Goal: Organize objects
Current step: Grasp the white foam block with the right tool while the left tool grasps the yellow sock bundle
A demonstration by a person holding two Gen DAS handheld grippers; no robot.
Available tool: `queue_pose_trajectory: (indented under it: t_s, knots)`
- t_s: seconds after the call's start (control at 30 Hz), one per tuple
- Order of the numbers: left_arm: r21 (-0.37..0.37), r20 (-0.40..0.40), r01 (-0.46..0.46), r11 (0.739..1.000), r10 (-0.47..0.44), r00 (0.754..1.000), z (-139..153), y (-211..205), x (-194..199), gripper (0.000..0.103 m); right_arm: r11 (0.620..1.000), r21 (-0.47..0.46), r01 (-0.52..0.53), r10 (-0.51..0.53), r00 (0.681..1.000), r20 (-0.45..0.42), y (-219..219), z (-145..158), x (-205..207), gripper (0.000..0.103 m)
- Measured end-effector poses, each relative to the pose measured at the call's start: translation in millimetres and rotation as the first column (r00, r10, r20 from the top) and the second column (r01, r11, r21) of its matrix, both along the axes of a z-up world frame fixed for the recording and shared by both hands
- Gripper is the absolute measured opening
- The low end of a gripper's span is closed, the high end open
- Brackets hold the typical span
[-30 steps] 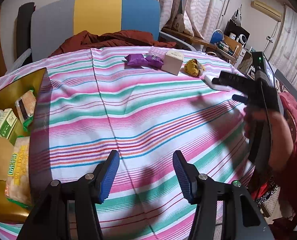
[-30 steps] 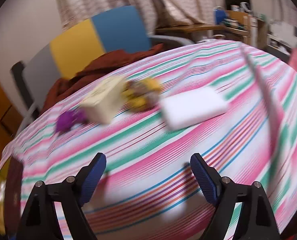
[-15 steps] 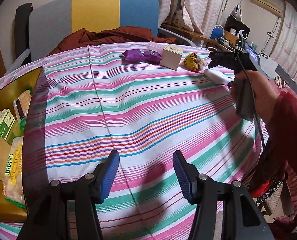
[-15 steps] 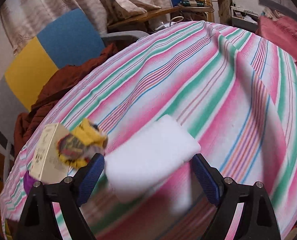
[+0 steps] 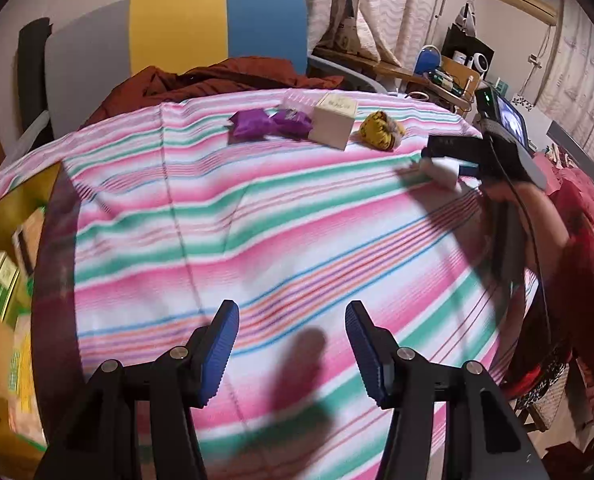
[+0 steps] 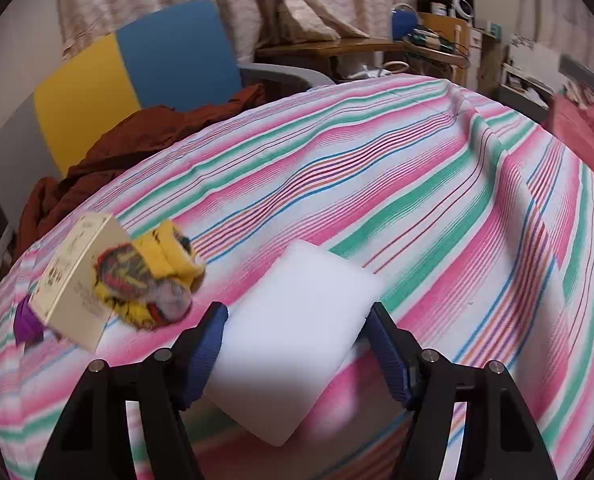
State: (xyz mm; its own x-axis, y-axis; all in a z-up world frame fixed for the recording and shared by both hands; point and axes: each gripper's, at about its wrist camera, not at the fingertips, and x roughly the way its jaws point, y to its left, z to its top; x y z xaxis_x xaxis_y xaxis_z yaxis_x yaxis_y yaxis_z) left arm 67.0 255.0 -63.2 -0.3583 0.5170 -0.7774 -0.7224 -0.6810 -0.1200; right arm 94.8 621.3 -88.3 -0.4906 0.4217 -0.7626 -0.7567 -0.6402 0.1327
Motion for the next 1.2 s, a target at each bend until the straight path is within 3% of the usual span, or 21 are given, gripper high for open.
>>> queue_pose_trajectory:
  t_s: [0.37,0.6,0.77,1.2]
  knots:
    - [0.007,-0.019,0.127,0.992,-0.127,0.992,8.2,77.0,-8.9,0.056,0.997,0.028,0.072,-0.068,0.991,-0.113,3.1,-3.2,33.6,0.071]
    - [0.033,0.019,0.166,0.985,-0.167,0.986,1.9,137.4,-21.2,0.056,0.976,-0.002,0.217,-0.213,0.952,-0.219,13.7,-4.5,65.6,0.07]
    - [0.061,0.022,0.17,0.983,-0.172,0.985,5.9,184.0,-41.3,0.056,0.976,0.0,0.217,-0.212,0.952,-0.221,14.9,-6.6,61.2,0.071]
    - [-0.059,-0.062,0.173,0.983,-0.176,0.982,-7.3,277.0,-84.0,0.056,0.975,0.002,0.222,-0.215,0.946,-0.244,13.1,-10.7,61.9,0.071]
